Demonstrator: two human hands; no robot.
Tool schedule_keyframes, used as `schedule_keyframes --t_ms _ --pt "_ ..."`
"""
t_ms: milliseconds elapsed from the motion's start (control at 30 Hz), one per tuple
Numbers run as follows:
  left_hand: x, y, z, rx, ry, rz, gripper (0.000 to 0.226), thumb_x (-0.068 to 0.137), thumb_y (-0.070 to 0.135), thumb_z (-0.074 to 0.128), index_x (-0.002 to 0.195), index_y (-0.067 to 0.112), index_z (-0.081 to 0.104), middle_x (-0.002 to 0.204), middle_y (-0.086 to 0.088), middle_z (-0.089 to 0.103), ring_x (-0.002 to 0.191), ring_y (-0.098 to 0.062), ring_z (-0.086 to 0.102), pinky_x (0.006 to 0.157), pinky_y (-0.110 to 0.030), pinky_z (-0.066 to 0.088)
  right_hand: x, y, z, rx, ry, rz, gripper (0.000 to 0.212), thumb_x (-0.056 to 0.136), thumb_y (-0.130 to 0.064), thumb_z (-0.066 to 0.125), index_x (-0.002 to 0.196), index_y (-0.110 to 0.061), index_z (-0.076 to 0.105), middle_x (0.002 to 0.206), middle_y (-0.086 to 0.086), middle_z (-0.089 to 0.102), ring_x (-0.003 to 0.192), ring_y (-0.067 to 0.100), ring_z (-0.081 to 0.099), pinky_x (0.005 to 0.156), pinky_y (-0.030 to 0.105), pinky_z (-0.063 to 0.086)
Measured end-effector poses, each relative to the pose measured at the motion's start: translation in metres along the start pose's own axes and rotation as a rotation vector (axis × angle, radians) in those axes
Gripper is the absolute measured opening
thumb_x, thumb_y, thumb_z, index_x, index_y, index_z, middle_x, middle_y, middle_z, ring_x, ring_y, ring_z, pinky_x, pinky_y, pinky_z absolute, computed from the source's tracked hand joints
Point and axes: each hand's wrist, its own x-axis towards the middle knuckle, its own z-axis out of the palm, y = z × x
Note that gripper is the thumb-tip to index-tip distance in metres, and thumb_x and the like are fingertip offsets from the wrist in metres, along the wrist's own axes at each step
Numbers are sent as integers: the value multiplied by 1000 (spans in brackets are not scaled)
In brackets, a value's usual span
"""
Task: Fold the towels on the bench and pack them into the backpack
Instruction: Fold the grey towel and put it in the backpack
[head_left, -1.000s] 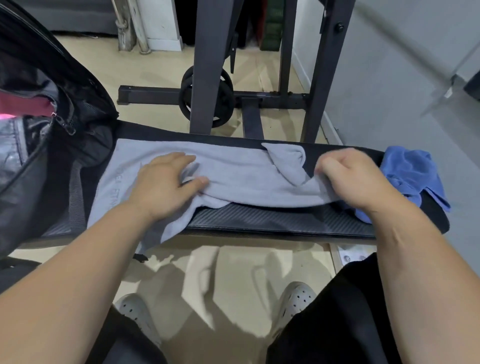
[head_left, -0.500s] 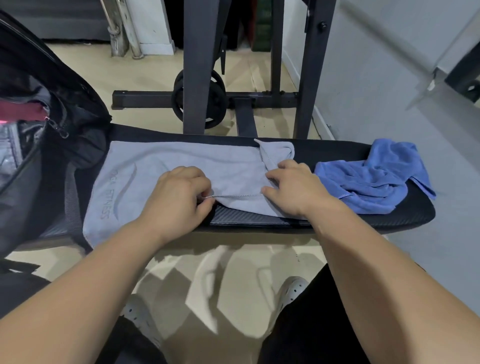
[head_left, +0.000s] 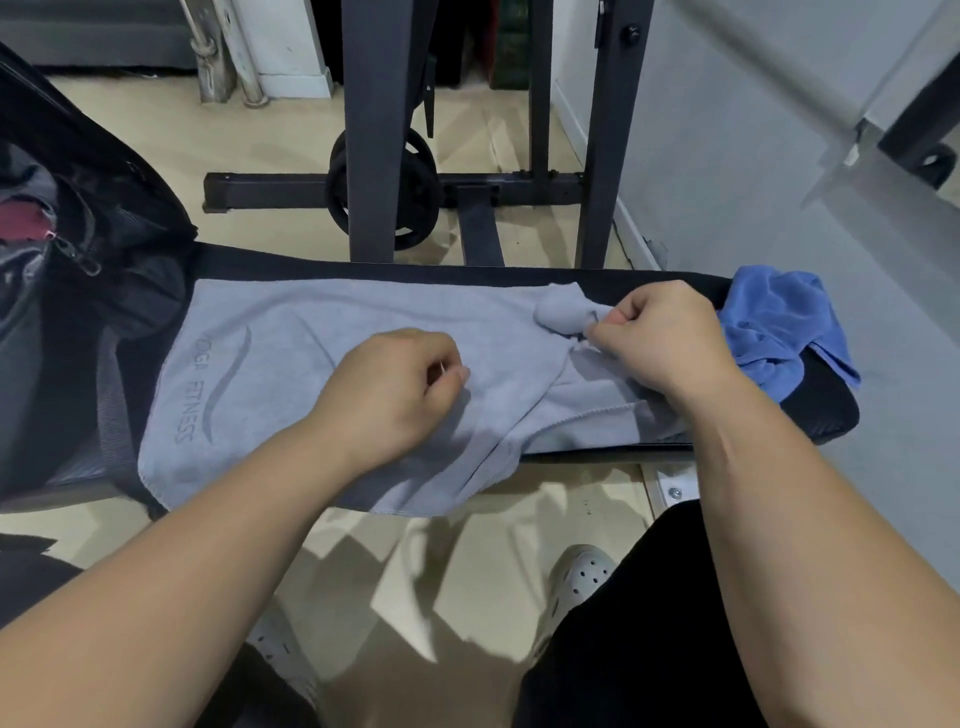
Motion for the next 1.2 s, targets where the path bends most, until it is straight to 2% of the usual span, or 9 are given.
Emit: schedule_keyframes --t_ms 133,267,367,467,600,800,933,1067,1200 --pt "27 -2 23 153 -86 -3 42 94 48 56 129 24 59 128 -3 60 118 -27 54 96 -41 45 -1 14 -20 106 -6 74 9 77 -22 75 77 -13 73 72 -1 68 67 15 58 58 26 46" --pt "44 -4 51 279 -336 -68 78 92 73 36 158 34 19 169 2 7 155 -23 7 122 -59 8 3 21 -21 -158 -172 106 30 77 -33 79 100 -17 68 90 -2 66 86 23 63 73 33 52" --pt "47 -10 65 359 -388 -134 90 87 84 22 160 37 -2 168 9 -17 154 -20 -17 118 -67 -8 4 18 -12 -313 -142 18 39 76 -44 77 106 -22 66 108 1 63 95 25 60 80 35 52" --pt "49 -16 66 404 -343 -182 96 82 89 17 159 37 -6 167 9 -20 154 -20 -19 116 -70 -8 12 15 5 -348 -94 -70 41 79 -48 75 114 -28 67 120 5 53 113 31 52 92 38 48" --pt "52 -21 59 388 -367 -191 100 78 91 19 160 39 -6 167 10 -20 154 -20 -19 116 -69 -9 31 17 25 -230 -110 -137 39 85 -45 72 117 -23 69 122 5 54 114 29 54 93 36 46" --pt "69 -7 48 373 -304 -134 100 75 87 48 158 40 17 169 5 6 154 -25 7 121 -61 9 62 28 19 -74 70 -147 38 92 -19 63 129 -10 64 141 3 49 118 26 56 85 25 36" --pt "80 3 63 393 -385 -51 103 76 90 38 159 42 2 169 6 -8 156 -25 -7 121 -63 -1 74 38 12 -119 67 -142 55 89 -7 54 143 -17 49 160 -14 29 124 23 52 82 27 37" --pt "89 12 85 425 -452 -84 109 71 97 27 157 43 -13 166 7 -25 153 -25 -21 118 -66 -9 77 49 17 -282 -73 -104 48 90 -22 61 138 -21 52 161 -11 23 125 33 46 82 34 37" --pt "106 13 93 449 -431 -107 112 67 101 21 156 43 -15 165 7 -26 153 -26 -22 117 -68 -9 71 52 10 -142 -60 -11 61 91 -34 65 148 -26 46 157 4 23 128 31 47 99 34 40"
